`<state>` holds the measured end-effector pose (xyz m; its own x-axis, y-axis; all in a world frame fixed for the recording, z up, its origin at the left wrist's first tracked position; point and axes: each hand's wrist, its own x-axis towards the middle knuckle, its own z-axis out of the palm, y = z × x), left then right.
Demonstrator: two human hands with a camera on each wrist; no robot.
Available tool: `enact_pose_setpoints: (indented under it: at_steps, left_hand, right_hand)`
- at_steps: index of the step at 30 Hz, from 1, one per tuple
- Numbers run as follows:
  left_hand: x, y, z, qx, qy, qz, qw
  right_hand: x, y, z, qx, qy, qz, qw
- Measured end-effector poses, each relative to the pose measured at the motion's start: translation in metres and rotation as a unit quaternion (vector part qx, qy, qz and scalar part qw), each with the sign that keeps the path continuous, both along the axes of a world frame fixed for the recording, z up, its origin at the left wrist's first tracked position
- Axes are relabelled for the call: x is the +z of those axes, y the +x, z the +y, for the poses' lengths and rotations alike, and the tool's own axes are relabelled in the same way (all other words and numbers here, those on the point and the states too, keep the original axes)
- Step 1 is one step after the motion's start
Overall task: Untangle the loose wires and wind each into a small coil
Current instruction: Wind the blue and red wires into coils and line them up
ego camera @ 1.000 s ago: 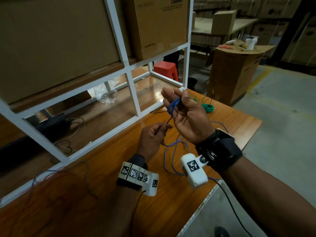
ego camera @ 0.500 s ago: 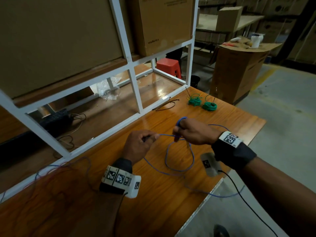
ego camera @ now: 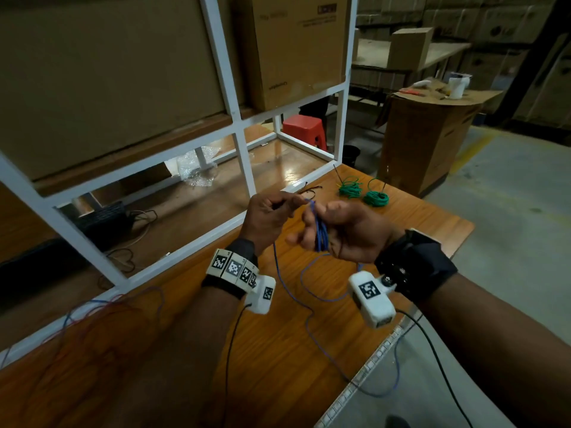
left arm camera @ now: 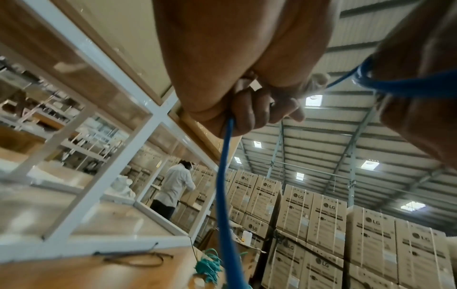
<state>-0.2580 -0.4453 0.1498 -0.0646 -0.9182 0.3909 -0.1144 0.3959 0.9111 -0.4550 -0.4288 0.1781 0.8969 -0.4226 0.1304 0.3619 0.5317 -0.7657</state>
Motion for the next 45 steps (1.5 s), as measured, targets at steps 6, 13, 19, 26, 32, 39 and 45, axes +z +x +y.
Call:
enact_pose_setpoints:
  at_steps: [6, 13, 19, 26, 32, 39, 45]
  left_hand:
    - [-0.032, -0.022, 0.012, 0.023, 0.106, -0.015, 0.994]
    - [-0.05, -0.019, 0.036, 0.033, 0.102, -0.13, 0.986]
    - [-0.034, -0.001, 0.044, 0.107, 0.056, -0.238, 0.964]
    - [-0.002, 0.015, 0.032, 0.041, -0.015, -0.218, 0.975]
    - [0.019, 0.011, 0.009, -0.045, -0.033, -0.158, 0.986]
    - [0.007, -0.013, 0.006, -0.061, -0.009, -0.023, 0.998]
    - [-0.027, -0.045, 0.023, -0.011, 0.139, -0.014, 0.99]
  right_hand:
    - [0.036, 0.005, -0.013, -0.279, 0.07, -0.139, 0.948]
    - [0.014, -0.012, -0.048, -0.549, -0.224, 0.178, 0.785]
    - [-0.013, -0.024, -0.044, -0.329, -0.463, 0.52, 0.638]
    - [-0.017, -0.027, -0.004, -0.133, -0.324, 0.478, 0.806]
    - [-0.032, -0.026, 0.017, -0.037, -0.186, 0.274, 0.943]
    - [-0.005, -0.028, 0.013, 0.019, -0.084, 0.035, 0.996]
    - [0.031, -0.023, 0.0, -0.255, 0.031, -0.127, 0.958]
